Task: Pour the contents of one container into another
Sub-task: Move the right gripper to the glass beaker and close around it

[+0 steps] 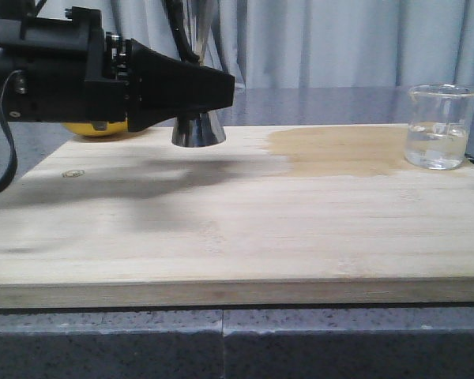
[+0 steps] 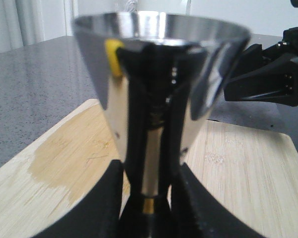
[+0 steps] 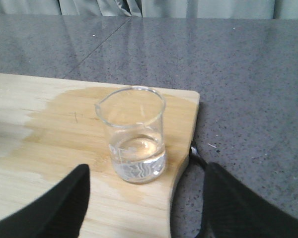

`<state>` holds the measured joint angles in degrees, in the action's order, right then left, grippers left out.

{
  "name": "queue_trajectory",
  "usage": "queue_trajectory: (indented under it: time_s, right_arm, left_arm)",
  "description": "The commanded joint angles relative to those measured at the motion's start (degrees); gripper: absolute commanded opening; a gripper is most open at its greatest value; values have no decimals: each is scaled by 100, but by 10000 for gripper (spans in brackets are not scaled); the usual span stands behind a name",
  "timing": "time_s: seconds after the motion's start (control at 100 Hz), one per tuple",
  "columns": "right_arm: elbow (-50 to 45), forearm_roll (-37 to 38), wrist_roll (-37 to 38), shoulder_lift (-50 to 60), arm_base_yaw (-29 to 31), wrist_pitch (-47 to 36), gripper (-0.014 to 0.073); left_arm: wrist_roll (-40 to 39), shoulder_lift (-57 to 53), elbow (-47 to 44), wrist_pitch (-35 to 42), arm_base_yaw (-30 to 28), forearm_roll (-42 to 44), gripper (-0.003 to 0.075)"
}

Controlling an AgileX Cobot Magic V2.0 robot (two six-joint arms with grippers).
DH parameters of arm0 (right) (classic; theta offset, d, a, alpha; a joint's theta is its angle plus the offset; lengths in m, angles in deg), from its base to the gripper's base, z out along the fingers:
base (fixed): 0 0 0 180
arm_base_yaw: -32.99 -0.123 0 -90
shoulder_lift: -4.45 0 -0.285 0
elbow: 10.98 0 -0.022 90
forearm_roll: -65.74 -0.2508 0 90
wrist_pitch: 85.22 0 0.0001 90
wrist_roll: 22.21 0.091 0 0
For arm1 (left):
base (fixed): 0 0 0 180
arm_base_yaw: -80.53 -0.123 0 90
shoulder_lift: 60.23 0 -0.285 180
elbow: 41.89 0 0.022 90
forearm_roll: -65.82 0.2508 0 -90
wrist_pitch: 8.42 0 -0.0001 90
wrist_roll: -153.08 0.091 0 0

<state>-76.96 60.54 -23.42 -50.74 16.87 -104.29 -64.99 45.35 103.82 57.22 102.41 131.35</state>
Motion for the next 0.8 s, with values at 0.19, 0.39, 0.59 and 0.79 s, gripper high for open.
queue_trajectory:
  time_s: [0.19, 0.39, 0.59, 0.79]
  right_arm:
    - [135, 10, -16, -688, -38, -1186, 503]
    - [135, 119, -16, -1485, -311, -2150, 503]
    - [135, 134, -16, -2297, -398, -3093, 502]
    - [135, 134, -16, -2856, -398, -3868, 502]
  left_arm:
    - [-51, -285, 110, 1242, 48, -261, -1]
    - [-51, -285, 110, 1242, 48, -252, -1]
    - [-51, -285, 110, 1242, 48, -252, -1]
    - [-51, -285, 110, 1242, 48, -252, -1]
